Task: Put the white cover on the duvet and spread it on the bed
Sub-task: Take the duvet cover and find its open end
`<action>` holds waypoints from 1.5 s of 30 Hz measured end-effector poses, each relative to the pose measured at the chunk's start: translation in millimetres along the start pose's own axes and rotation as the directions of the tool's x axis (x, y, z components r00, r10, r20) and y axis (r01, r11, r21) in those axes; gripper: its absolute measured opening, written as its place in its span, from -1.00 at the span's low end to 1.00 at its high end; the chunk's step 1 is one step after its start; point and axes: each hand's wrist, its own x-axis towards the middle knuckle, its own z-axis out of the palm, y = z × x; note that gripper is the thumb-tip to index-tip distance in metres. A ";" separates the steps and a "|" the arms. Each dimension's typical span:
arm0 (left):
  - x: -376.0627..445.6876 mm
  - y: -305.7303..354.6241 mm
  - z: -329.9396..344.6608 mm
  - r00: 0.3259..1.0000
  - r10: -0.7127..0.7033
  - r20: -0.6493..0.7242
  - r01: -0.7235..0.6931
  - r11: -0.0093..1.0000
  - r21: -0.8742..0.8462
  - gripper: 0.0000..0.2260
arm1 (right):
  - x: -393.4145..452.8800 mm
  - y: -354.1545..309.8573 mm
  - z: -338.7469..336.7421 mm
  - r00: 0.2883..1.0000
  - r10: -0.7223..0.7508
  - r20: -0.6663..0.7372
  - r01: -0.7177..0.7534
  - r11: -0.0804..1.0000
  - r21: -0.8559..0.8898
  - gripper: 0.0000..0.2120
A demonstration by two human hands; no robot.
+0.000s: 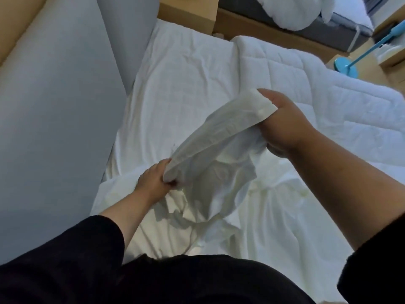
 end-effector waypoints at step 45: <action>-67.7 45.6 -85.4 0.992 -0.091 -0.086 0.012 0.752 -0.659 -0.81 | 27.6 -11.5 6.0 0.798 0.216 -0.562 -0.054 0.955 0.290 -0.68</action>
